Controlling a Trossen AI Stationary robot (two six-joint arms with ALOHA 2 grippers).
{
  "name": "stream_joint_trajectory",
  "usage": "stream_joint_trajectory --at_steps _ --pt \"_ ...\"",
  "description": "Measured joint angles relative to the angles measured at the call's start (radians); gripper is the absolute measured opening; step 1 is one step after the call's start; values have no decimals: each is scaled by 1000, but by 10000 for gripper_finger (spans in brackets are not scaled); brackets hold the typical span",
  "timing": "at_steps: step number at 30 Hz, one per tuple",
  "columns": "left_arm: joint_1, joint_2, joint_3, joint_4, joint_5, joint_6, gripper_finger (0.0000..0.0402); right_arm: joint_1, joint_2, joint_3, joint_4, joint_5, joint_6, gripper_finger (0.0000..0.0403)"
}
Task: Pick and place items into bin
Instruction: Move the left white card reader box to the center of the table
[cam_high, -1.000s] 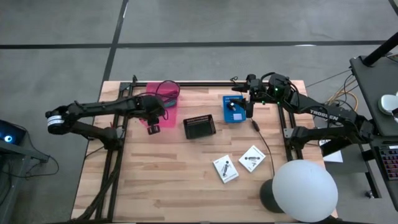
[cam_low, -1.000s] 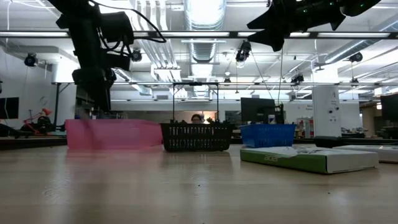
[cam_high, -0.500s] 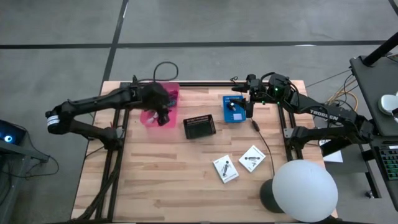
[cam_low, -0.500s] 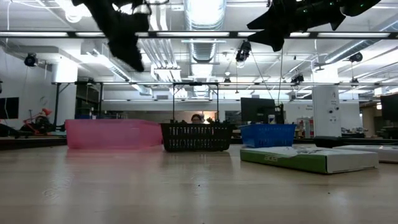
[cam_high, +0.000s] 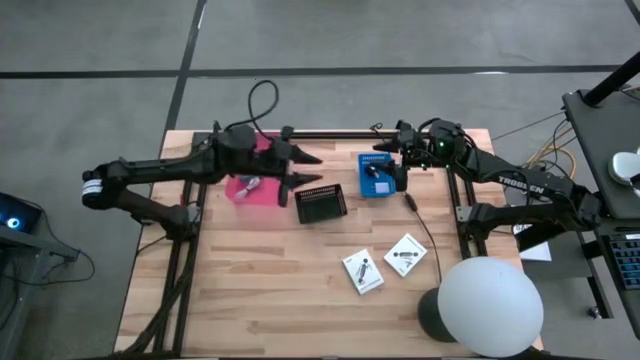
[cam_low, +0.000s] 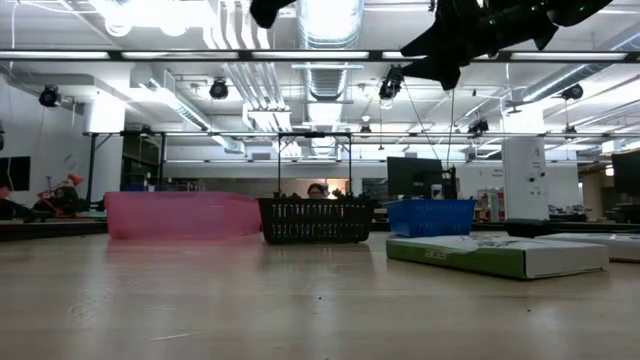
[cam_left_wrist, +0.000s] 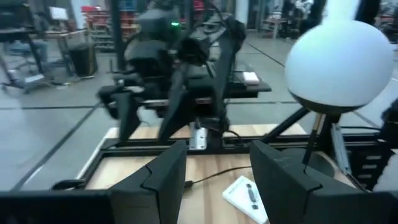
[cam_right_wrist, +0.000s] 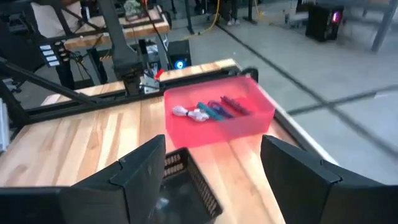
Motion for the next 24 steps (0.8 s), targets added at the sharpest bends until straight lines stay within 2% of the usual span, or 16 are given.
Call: stream_joint_trajectory --at_steps 5,10,12,16,20,24 --pt "-20 59 -1 10 -2 -1 164 0 0 0 -34 -29 170 249" --pt "-20 89 -7 5 -33 -54 164 10 12 0 -34 -243 374 244" --pt "-20 93 -7 -5 -53 -61 164 27 20 0 -34 -288 462 241" --pt "-20 83 -7 -27 -113 -62 164 79 38 0 -43 -303 596 239" --pt "-20 48 -1 -88 -137 -79 164 120 44 0 -49 -370 711 239" --pt "-20 -8 -5 -175 -179 -79 164 146 44 0 -50 -365 815 239"
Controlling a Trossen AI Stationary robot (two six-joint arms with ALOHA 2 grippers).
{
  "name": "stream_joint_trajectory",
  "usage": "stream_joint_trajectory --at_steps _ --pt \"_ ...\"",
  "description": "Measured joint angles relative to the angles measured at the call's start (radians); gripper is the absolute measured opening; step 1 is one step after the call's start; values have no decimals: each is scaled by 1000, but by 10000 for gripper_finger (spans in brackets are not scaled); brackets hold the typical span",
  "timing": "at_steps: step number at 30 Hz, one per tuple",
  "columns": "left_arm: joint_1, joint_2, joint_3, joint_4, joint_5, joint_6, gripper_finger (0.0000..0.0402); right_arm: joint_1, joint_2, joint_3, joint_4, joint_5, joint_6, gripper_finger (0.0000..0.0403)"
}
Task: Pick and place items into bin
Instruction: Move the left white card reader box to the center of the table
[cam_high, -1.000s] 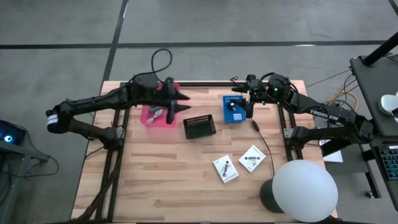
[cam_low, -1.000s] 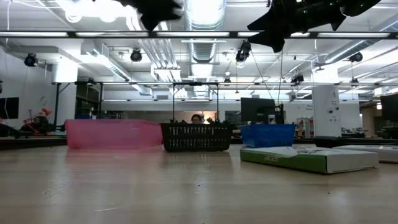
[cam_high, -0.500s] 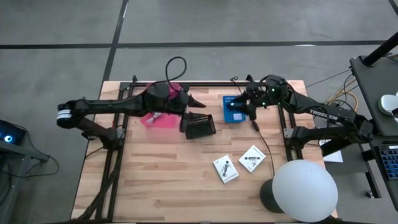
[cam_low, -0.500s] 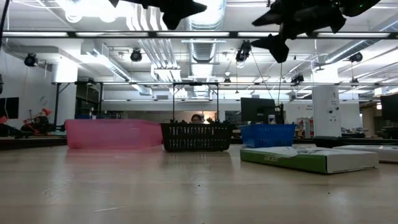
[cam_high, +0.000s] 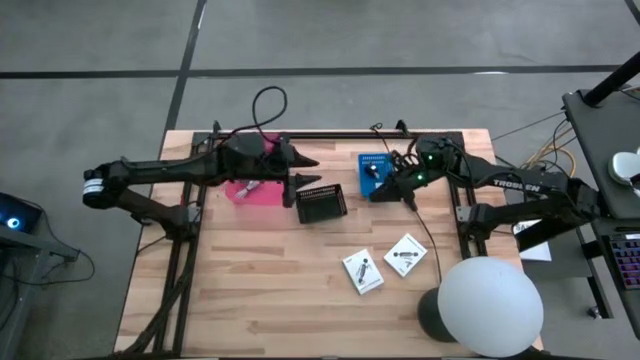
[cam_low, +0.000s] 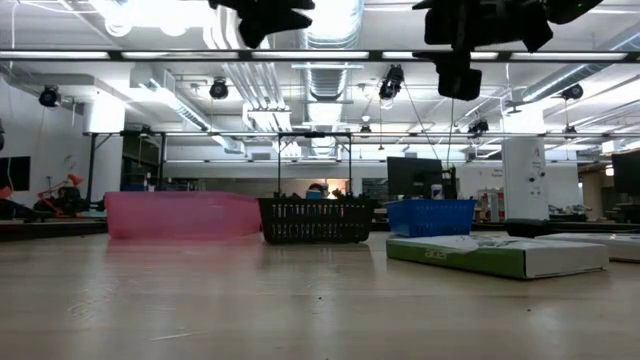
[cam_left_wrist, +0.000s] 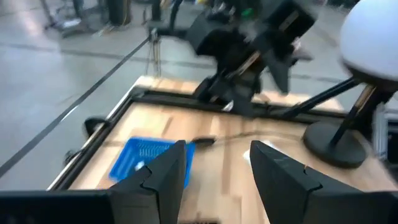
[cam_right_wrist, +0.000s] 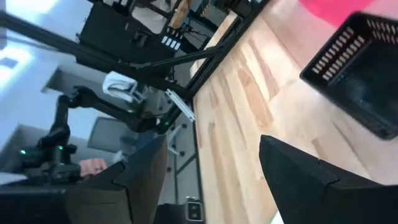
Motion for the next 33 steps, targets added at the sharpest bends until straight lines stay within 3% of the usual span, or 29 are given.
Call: stream_joint_trajectory --at_steps 11,16,23,28,33 --pt "0 -142 -17 -244 -55 0 164 91 0 0 -139 175 143 239" --pt "-8 -159 -25 -236 35 8 164 110 0 0 -161 253 67 239" --pt "-8 -95 -29 -227 86 36 164 130 0 0 -165 271 97 237" --pt "-56 9 -29 -118 343 105 164 116 0 0 -164 322 19 237" --pt "-158 136 -6 -58 369 179 164 83 -1 0 -163 456 -56 237"
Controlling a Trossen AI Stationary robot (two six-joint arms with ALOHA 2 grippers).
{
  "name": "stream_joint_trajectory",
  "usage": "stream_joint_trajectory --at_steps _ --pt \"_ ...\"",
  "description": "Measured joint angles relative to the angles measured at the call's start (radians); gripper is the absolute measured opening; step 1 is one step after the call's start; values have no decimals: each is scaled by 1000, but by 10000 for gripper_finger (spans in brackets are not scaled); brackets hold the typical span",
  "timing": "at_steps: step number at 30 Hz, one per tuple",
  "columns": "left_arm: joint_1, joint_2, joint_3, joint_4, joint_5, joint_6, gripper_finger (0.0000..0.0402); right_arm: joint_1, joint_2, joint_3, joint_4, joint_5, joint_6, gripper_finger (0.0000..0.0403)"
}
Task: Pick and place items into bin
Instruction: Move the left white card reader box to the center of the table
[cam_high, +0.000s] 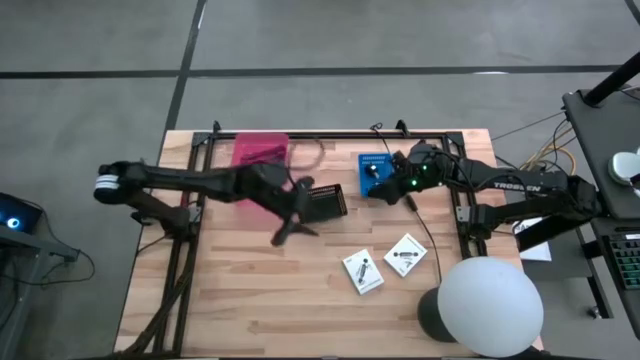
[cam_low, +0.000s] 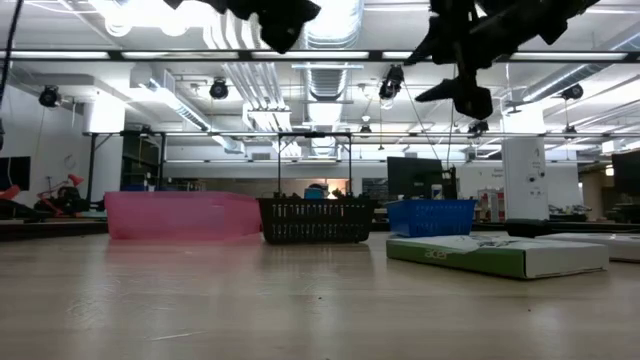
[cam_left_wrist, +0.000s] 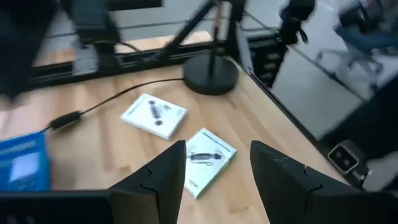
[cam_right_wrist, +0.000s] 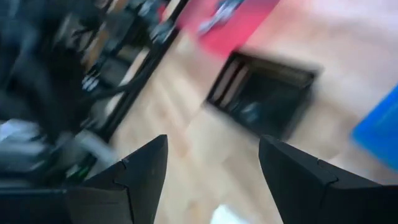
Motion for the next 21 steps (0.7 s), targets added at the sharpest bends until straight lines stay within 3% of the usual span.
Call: stream_joint_trajectory --at_steps 3,8,17,21 --pt "-59 75 30 9 -49 56 164 -21 0 0 -1 113 -55 235" --pt "-147 208 116 14 -238 166 164 -96 0 0 -10 254 -172 235" --pt "-212 482 323 5 -284 162 164 -233 -23 0 -23 245 -276 233" --pt "-217 552 386 -46 -333 78 164 -265 -29 0 -49 89 -286 233"
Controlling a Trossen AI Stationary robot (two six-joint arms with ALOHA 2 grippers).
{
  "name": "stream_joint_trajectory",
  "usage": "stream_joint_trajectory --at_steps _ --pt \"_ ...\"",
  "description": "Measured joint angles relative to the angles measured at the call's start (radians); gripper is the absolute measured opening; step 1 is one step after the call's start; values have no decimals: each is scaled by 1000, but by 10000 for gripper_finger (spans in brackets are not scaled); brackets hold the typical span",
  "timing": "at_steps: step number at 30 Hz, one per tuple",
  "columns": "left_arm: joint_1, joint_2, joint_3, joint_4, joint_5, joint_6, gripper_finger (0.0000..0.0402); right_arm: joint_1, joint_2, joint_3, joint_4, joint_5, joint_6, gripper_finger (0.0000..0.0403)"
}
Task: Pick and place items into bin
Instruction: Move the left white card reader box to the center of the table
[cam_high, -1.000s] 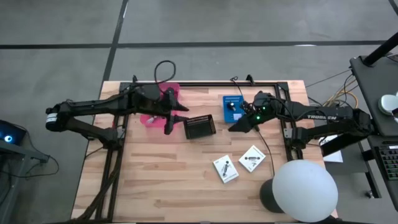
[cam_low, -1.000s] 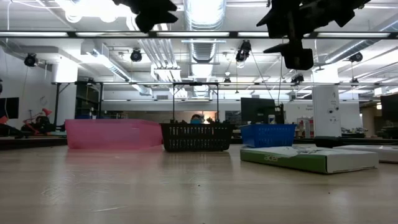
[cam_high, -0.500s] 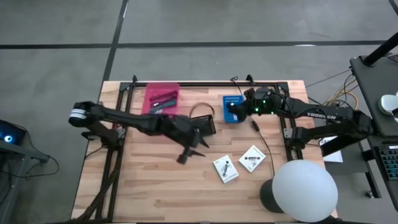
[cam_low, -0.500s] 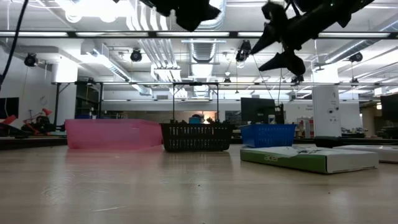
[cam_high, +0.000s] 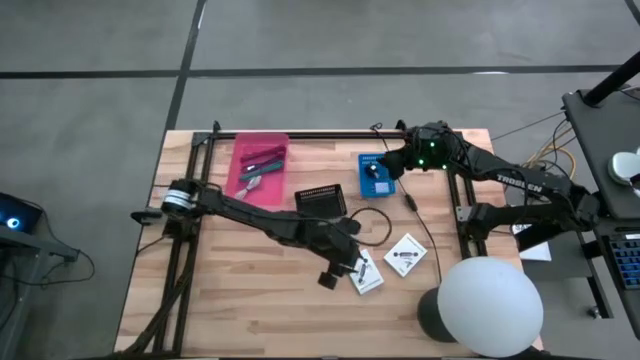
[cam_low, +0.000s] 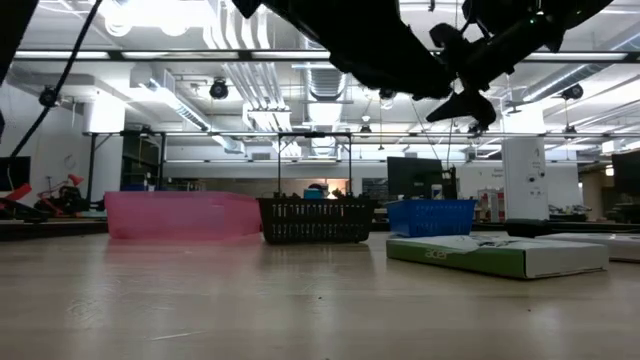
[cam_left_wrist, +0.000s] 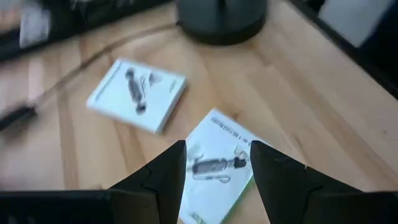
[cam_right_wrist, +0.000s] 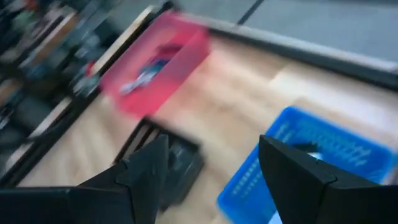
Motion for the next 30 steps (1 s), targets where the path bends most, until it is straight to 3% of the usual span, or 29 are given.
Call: stream_joint_trajectory --at_steps 5,10,21,30 --pt "2 -30 12 -108 -91 -141 164 8 0 0 -67 -244 -186 233" --pt "1 -82 11 -199 -106 -144 164 52 3 0 -150 -370 -352 233" --pt "1 -97 -5 -273 -106 -146 164 305 86 -34 -230 -385 -742 233" --pt "1 -98 -3 -367 -105 -154 164 414 255 -36 -221 -336 -763 200"
